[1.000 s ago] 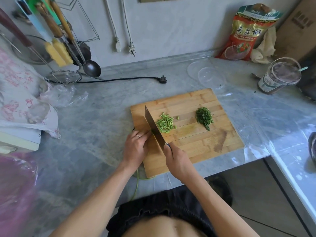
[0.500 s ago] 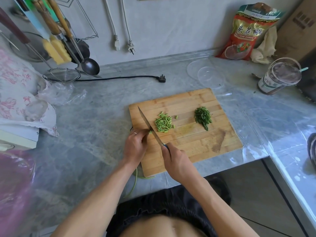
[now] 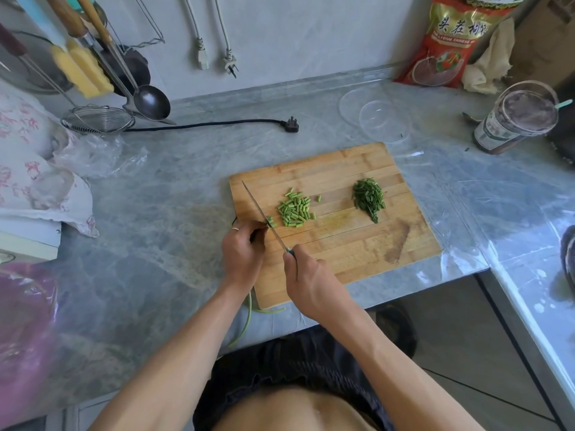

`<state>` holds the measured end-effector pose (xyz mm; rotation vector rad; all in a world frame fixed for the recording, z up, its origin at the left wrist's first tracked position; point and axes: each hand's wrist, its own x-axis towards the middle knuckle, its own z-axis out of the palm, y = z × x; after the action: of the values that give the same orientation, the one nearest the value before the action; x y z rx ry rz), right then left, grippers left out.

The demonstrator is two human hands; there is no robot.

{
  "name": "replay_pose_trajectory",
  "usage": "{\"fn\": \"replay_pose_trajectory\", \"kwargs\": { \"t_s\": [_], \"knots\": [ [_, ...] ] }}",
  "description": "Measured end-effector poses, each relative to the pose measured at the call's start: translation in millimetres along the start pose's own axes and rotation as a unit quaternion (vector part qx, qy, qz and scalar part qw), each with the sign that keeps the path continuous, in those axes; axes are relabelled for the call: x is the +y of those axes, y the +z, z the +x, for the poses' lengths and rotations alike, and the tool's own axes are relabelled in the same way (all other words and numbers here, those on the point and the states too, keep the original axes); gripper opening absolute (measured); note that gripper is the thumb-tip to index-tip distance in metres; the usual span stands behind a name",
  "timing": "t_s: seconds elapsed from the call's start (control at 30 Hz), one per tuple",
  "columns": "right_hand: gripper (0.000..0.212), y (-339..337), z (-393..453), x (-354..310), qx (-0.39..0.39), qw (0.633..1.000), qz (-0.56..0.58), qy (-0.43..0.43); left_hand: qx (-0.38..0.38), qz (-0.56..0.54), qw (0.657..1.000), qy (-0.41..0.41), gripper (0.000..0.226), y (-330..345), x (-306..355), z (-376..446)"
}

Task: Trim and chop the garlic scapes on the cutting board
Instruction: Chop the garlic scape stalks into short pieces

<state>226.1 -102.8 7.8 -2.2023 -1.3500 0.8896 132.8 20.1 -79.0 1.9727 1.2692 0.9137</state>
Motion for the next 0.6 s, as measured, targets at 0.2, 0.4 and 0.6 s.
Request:
{"fn": "replay_pose_trajectory", "kwargs": {
  "t_s": [0.2,0.4,0.6],
  "knots": [
    [0.025,-6,4,0,-0.017,0.999,-0.014,0.039,0.000,0.014,0.999,0.030,0.010,1,0,4],
    [0.040,1,13,-2,-0.018,0.998,0.049,0.037,-0.019,0.017,1.000,0.016,0.016,-2,-1,5],
    [0.030,10,21,6,-0.005,0.999,-0.035,0.018,-0.016,0.019,0.999,0.021,0.021,-3,1,5]
  ]
}}
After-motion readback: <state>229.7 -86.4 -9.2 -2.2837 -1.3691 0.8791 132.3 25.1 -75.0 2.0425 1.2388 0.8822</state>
